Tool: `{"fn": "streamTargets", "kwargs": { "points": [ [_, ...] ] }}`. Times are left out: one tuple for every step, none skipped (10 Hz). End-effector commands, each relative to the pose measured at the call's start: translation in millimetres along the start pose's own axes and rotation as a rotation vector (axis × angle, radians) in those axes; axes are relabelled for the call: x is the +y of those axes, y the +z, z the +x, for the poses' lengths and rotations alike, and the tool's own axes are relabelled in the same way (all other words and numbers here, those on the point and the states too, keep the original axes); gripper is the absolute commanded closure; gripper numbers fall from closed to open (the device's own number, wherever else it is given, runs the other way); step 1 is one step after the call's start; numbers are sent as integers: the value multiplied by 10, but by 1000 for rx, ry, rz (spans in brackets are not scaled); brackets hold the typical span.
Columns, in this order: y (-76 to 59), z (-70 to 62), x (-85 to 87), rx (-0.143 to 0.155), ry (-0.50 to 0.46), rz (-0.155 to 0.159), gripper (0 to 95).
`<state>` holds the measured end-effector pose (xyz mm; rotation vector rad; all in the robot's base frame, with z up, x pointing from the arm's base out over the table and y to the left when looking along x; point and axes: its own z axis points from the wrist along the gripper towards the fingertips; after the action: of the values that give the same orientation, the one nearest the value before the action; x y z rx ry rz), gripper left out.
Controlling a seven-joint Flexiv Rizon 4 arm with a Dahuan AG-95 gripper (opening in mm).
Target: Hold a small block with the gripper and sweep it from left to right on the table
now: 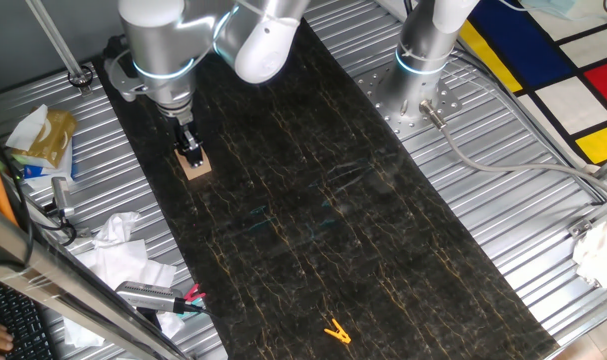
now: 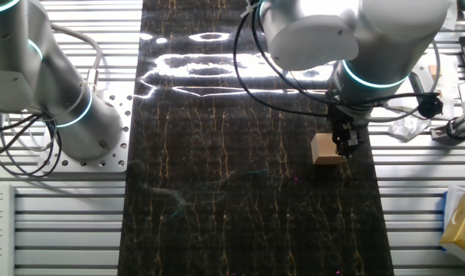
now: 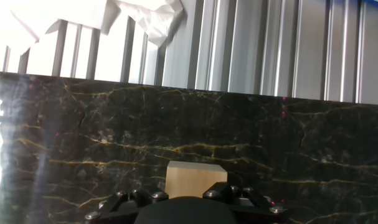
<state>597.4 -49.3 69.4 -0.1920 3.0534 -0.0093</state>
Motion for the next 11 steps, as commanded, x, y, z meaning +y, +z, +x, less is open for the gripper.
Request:
{"fn": "streamTargets", "kwargs": {
  "points": [
    [15,3,-1,0,2,3,570],
    [21,4,0,1,3,5,570],
    [20,4,0,1,1,5,570],
    [20,4,-1,1,-1,5,570],
    [17,5,-7,2,-7,4,380],
    [1,8,-45,0,-26,1,380],
    [-16,12,-82,0,-35,-1,380],
    [-32,17,-117,0,-40,-4,380],
    [-39,19,-131,-1,-41,-7,380],
    [-39,19,-132,-1,-37,-8,380],
    [-39,19,-132,-1,-33,-13,380]
  ]
}}
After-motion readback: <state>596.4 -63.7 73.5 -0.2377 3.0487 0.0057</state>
